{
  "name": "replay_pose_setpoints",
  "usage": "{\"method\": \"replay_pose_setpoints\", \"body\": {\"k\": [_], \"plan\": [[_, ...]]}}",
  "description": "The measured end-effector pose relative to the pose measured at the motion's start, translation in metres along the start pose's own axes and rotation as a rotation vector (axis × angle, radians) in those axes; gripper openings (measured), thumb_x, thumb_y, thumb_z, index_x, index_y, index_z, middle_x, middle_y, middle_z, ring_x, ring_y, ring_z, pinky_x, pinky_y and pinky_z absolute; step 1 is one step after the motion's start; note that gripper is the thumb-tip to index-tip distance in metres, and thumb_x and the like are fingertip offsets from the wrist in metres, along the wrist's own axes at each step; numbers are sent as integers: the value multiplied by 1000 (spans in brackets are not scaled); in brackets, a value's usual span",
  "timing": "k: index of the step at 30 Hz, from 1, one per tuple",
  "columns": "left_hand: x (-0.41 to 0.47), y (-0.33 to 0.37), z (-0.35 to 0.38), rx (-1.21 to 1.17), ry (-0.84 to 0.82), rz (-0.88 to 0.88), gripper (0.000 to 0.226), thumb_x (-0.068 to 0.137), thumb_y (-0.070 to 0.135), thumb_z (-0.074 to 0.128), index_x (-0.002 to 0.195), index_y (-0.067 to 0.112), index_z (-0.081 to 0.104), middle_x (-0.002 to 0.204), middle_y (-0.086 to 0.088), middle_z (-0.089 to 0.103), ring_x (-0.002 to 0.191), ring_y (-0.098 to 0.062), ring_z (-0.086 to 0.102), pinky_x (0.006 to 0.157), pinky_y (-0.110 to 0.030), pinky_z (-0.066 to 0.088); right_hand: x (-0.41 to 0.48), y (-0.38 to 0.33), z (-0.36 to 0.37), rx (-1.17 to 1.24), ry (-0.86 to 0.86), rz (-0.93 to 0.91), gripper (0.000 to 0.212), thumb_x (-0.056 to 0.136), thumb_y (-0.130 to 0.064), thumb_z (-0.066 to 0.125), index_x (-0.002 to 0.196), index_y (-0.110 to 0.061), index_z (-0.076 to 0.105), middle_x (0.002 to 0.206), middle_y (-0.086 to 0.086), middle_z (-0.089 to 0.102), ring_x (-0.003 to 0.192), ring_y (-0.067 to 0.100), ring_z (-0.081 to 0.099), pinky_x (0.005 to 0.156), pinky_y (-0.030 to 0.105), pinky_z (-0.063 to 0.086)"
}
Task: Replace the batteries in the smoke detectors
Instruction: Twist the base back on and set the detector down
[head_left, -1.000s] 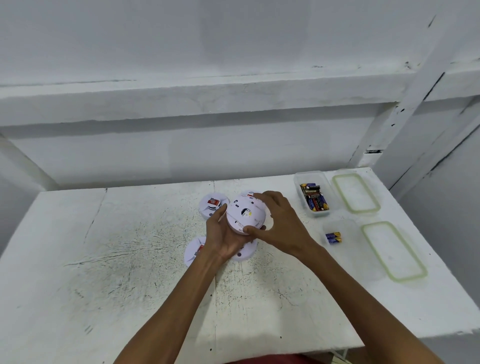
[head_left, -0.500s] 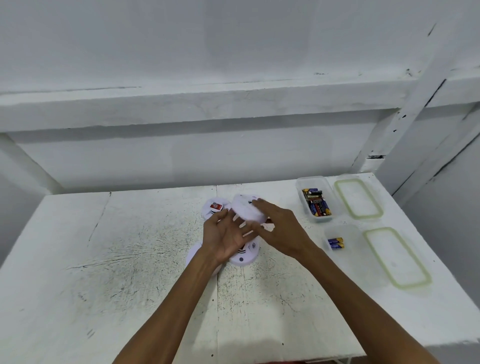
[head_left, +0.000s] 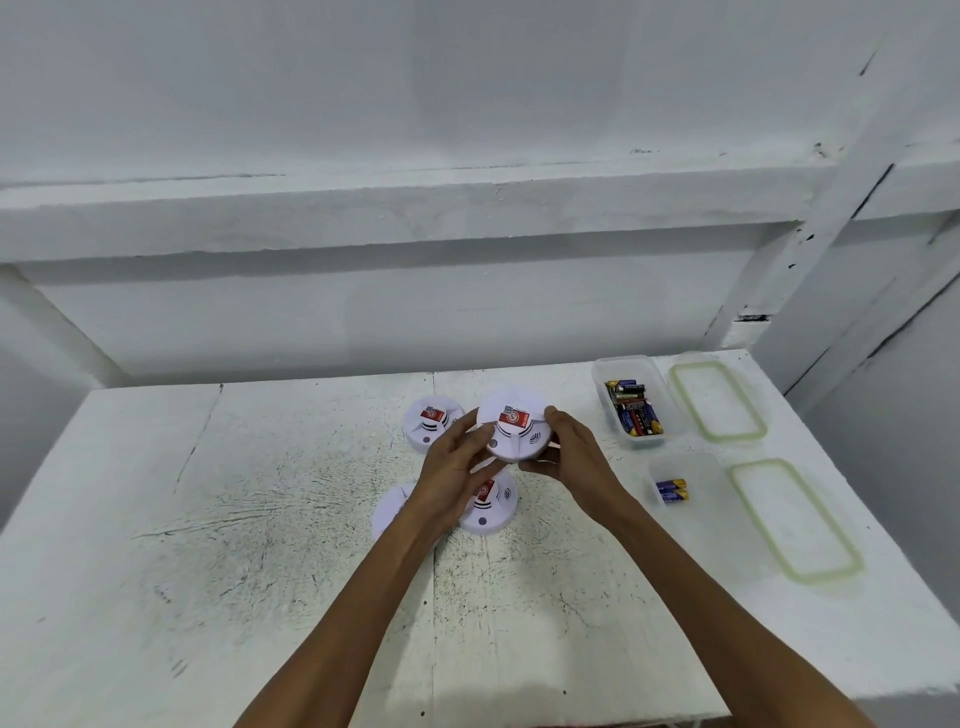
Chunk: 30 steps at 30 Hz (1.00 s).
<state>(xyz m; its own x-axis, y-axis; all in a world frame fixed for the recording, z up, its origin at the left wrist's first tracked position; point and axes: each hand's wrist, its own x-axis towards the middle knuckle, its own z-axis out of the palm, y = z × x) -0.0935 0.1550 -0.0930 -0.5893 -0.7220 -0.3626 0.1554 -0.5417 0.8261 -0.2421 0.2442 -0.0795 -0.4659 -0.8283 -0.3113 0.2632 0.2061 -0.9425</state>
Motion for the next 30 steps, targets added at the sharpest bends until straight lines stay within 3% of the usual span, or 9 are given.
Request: {"method": "replay_pose_setpoints", "body": {"k": [3,5,11,15,19,23,27,30], "plan": [[-3,5,-1,-32,13,-29,35,95,9,68,129,6,62,120,-16,74,109,-29,72,91,-40,60,-1,-2,4,11,10,26,30,106,-31,39,116,-15,62,116,13,68,95,25,69,79,38,60],[-5,7,-4,-60,14,-41,36,93,7,70,128,4,61,119,-17,74,107,-30,73,86,-38,62,0,-2,5,-29,-13,-2,25,103,-24,47,124,-15,58,119,10,66,97,23,69,78,36,60],[-8,5,-6,-101,54,-33,40,90,-5,70,127,-6,58,120,-23,72,106,-35,73,83,-36,63,-1,3,12,-20,-60,-56,46,92,-9,63,134,-22,49,120,-5,68,103,19,69,78,30,56],[-11,6,-11,-60,47,18,57,87,-3,75,136,17,55,125,-12,72,113,-34,71,92,-46,60,3,8,23,-183,-76,-132,68,83,-20,79,139,-29,43,130,-9,61,112,10,64,84,30,58],[-14,17,-29,70,-3,67,54,90,-3,69,138,20,59,127,-14,71,118,-35,68,100,-55,55,11,7,34,-210,-143,-169,70,84,-10,77,141,-29,43,131,-11,60,118,11,60,91,33,57],[-13,34,-47,108,-8,68,53,95,-4,64,135,30,60,128,-11,71,117,-35,68,100,-56,54,18,7,51,-243,-236,-154,83,84,-14,78,151,-32,32,139,-16,53,124,2,55,96,29,54],[-12,42,-57,115,-19,78,58,93,-5,66,140,27,57,128,-11,71,116,-36,69,101,-58,53,24,5,61,-134,-217,-103,74,87,-4,72,143,-37,39,132,-11,58,115,11,62,85,35,60],[-10,44,-58,133,-15,110,60,92,-6,67,142,25,56,128,-10,71,116,-34,69,101,-58,53,30,6,68,-164,-180,-137,75,85,0,70,145,-32,37,137,-3,54,117,17,60,83,41,61]]}}
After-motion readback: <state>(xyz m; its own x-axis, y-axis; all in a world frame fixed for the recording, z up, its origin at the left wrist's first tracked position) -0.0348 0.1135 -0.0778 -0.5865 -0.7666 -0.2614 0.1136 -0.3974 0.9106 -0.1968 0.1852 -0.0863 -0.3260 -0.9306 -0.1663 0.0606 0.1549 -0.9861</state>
